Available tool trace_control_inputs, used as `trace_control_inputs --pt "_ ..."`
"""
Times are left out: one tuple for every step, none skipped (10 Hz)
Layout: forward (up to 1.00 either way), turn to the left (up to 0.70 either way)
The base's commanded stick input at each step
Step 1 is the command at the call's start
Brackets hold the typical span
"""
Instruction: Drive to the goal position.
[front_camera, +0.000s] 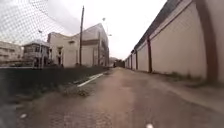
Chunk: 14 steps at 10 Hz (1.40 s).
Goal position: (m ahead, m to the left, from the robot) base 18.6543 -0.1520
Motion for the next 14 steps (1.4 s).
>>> trace_control_inputs --pt "1.00 0.00" --pt "1.00 0.00" --pt "1.00 0.00" --pt "1.00 0.00" --pt "1.00 0.00" --pt "1.00 0.00" --pt "1.00 0.00" --pt "1.00 0.00" --pt "1.00 0.00" --pt "1.00 0.00" --pt "1.00 -0.18" --pt "1.00 -0.37" --pt "1.00 -0.37" --pt "1.00 -0.29"
